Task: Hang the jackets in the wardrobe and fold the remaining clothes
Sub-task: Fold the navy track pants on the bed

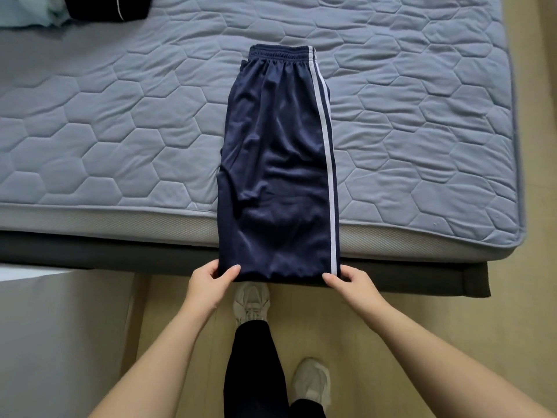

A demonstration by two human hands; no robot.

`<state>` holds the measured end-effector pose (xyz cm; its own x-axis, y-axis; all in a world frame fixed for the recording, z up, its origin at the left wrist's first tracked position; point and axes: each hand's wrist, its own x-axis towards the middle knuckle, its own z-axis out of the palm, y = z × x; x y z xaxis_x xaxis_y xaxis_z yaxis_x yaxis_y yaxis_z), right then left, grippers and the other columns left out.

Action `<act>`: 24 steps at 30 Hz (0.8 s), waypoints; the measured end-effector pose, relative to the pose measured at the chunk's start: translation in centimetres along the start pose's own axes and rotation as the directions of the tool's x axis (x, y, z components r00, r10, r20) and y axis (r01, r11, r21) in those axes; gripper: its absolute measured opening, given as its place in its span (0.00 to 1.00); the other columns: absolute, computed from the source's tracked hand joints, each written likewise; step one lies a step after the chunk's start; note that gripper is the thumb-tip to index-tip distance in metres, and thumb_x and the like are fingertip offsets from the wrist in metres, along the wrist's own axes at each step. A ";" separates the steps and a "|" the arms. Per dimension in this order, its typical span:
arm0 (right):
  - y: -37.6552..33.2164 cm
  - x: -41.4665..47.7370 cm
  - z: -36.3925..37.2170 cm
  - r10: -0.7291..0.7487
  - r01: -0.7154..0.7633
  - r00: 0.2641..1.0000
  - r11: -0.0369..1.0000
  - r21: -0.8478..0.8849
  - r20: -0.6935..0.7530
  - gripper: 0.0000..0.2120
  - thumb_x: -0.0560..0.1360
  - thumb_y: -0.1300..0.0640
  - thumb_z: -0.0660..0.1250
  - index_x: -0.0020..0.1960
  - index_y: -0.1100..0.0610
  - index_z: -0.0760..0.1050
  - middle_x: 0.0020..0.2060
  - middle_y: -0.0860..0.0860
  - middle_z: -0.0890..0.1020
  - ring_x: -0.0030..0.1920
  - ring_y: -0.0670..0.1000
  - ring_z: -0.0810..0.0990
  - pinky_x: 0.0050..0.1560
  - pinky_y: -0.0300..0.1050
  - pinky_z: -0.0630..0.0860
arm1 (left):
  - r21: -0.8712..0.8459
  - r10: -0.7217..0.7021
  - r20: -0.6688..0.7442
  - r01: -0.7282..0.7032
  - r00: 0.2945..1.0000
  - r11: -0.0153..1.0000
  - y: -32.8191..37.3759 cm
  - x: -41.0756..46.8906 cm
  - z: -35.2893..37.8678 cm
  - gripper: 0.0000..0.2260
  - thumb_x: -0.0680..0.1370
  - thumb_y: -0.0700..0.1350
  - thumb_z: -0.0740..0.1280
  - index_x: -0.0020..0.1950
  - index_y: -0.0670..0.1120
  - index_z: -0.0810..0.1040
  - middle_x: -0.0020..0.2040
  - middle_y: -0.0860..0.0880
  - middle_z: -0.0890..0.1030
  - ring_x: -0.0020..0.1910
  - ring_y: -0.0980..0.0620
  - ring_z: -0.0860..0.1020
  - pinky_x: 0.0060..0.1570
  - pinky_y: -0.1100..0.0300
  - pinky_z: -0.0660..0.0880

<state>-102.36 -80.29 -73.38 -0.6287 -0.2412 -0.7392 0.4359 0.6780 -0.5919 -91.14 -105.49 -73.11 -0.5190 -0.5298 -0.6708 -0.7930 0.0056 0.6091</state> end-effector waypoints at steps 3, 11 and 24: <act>1.2 -0.2 0.4 0.061 -0.062 0.998 0.996 0.061 0.013 0.08 0.76 0.54 0.67 0.43 0.58 0.79 0.28 0.43 0.70 0.32 0.45 0.67 0.37 0.40 0.65 | 0.082 -0.060 -0.035 0.063 0.998 0.995 -1.6 0.3 0.1 0.06 0.75 0.47 0.71 0.47 0.46 0.80 0.49 0.46 0.81 0.47 0.50 0.77 0.46 0.58 0.71; 1.8 -0.5 1.7 0.094 -0.089 0.995 0.979 0.185 -0.016 0.19 0.74 0.53 0.69 0.51 0.70 0.75 0.39 0.52 0.75 0.41 0.48 0.73 0.42 0.46 0.73 | -0.146 -0.049 -0.115 0.032 0.992 0.989 -2.0 -0.9 1.0 0.05 0.75 0.45 0.71 0.40 0.52 0.77 0.46 0.49 0.80 0.44 0.52 0.77 0.47 0.59 0.72; -0.1 -6.3 2.0 0.145 -0.070 0.977 0.914 0.399 -0.159 0.02 0.74 0.64 0.68 0.44 0.61 0.74 0.34 0.50 0.77 0.34 0.48 0.73 0.45 0.48 0.74 | -0.416 -0.249 0.167 0.297 0.954 0.859 0.6 -4.9 -1.6 0.05 0.76 0.34 0.66 0.52 0.39 0.77 0.44 0.45 0.81 0.40 0.51 0.79 0.36 0.62 0.78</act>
<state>-97.11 -80.24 -69.32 -0.6535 -0.0270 -0.7565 0.6997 0.3598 -0.6172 -88.53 -104.26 -68.79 -0.3509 -0.3652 -0.8623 -0.7029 -0.5057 0.5002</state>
